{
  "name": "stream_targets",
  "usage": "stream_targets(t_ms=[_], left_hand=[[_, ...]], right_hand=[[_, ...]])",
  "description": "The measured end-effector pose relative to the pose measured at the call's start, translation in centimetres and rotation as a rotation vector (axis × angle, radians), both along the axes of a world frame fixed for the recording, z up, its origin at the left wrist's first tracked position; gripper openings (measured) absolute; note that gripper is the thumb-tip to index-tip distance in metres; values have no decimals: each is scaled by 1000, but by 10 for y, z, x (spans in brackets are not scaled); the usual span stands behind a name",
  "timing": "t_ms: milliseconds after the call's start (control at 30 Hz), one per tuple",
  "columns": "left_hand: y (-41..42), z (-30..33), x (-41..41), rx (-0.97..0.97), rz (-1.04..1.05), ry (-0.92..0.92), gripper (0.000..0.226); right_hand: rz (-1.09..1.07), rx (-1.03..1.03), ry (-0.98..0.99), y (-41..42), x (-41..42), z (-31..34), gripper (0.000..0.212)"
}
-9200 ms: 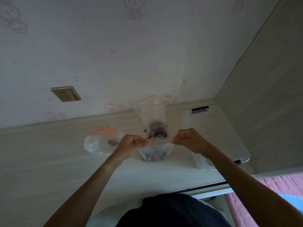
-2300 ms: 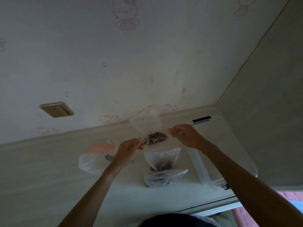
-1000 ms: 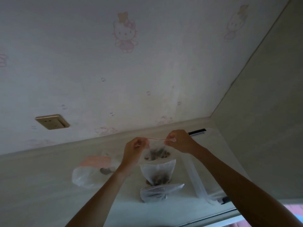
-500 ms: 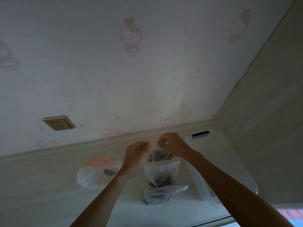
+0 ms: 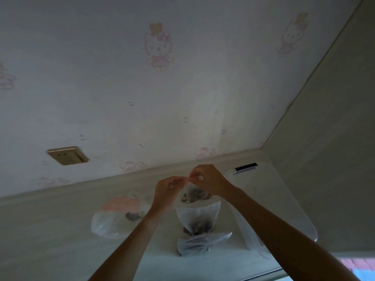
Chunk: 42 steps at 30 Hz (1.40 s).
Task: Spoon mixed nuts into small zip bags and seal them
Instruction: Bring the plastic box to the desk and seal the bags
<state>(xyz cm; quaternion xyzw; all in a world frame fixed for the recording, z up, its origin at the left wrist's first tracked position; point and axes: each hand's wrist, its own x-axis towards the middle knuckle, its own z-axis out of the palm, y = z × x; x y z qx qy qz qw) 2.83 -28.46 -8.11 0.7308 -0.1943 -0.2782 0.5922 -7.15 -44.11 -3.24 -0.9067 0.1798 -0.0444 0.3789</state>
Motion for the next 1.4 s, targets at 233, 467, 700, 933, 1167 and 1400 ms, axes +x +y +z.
stream_targets(t_ms=[233,467,700,933,1167,1400], left_hand=[[-1,-1,2,8,2,5,5],[-1,-6,5,-14,-23,29,4],[2,-8,3,-24,-73,-6,7],[9,-4,10,-46,-73,17,10],[24,-13,20,-27,-50,36,12],[31,-14,17,11,-105,25,17]], right_hand=[[72,-113,49,2,3,2,15],[76,-164,44,6,2,5,15],[76,-243,11,13,0,5,16],[129,-330,52,3,-9,6,21],[122,-378,44,-17,-37,0,21],[72,-252,106,-36,-61,-3,22]])
